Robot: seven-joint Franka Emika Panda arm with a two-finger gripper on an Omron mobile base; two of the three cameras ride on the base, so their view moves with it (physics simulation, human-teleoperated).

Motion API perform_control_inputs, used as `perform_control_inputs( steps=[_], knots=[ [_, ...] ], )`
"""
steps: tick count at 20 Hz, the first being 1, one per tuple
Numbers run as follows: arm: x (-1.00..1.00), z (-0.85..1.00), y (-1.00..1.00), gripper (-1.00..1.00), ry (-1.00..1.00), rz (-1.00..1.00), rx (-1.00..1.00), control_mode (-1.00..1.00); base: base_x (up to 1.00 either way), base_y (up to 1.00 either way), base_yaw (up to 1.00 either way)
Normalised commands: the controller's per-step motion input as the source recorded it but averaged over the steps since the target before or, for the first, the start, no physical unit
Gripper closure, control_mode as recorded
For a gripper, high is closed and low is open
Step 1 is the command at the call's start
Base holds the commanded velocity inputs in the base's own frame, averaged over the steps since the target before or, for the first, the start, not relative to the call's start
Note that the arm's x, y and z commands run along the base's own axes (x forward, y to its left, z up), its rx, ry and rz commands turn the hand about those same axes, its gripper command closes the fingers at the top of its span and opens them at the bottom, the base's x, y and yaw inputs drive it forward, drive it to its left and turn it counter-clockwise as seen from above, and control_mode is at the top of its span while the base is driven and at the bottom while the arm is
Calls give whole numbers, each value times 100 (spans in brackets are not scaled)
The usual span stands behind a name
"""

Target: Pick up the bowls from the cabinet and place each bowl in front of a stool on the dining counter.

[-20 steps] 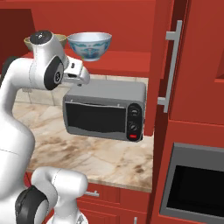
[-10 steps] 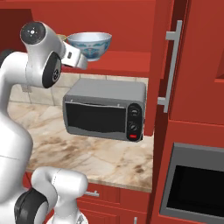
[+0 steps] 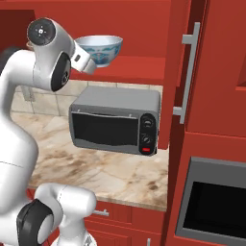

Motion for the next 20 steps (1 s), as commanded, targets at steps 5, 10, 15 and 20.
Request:
perform_control_inputs(
  steps=[5,10,15,20],
  knots=[
    [45,11,-3,-100,8,-4,25,-100,0,0,0],
    [56,11,0,-100,18,-3,4,-100,0,0,0],
    [52,4,0,-100,15,-2,0,-100,0,0,0],
    [34,-1,0,-100,1,0,-2,-100,0,0,0]
  ],
)
